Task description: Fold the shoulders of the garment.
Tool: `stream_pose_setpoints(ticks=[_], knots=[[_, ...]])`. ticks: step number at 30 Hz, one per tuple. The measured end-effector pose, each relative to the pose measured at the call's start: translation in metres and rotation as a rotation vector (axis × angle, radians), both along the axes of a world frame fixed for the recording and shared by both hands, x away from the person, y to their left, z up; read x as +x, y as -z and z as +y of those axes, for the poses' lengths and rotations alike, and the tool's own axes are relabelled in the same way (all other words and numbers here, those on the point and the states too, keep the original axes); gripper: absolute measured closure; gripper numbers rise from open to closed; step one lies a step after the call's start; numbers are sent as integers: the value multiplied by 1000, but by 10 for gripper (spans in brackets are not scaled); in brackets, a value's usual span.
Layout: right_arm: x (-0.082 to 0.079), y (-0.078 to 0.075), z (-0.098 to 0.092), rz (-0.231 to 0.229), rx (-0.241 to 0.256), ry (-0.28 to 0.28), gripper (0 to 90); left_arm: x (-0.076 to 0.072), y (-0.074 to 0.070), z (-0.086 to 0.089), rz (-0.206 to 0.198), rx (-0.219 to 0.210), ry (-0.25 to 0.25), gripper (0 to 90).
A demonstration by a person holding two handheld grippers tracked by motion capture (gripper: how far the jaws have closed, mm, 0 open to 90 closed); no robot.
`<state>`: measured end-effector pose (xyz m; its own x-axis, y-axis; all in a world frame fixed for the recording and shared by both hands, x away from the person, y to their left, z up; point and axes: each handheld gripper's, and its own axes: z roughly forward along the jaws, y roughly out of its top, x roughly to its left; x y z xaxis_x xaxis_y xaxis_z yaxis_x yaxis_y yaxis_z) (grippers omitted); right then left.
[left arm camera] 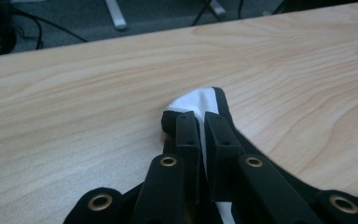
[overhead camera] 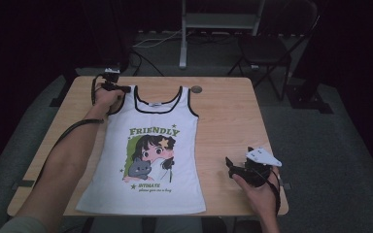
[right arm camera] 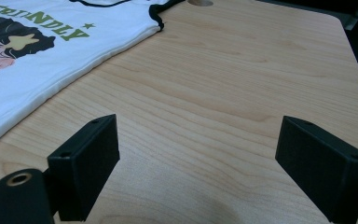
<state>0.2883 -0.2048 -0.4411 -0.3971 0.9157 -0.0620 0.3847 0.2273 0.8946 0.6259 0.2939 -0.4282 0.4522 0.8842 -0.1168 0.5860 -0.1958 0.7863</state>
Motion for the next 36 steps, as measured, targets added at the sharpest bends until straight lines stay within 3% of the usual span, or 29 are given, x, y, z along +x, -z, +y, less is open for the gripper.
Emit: stream_pose_setpoints(ticks=[12,17,26,30,33,36], knots=[[0,0,1,0,-9,-4,128,-30,-22,-8,-61,-67,48,848],[0,0,2,-1,-14,-3,128,-45,-28,-9,-69,-71,72,848],[-1,0,2,-3,-17,-4,128,-81,-35,-9,-92,-138,123,848],[-1,0,2,-2,-18,-5,128,-95,-34,-10,-87,-145,148,849],[-1,0,2,-4,-23,-8,128,-109,-34,-12,-89,-121,173,848],[-1,0,3,-6,-27,-9,128,-114,-33,-13,-86,-106,183,848]])
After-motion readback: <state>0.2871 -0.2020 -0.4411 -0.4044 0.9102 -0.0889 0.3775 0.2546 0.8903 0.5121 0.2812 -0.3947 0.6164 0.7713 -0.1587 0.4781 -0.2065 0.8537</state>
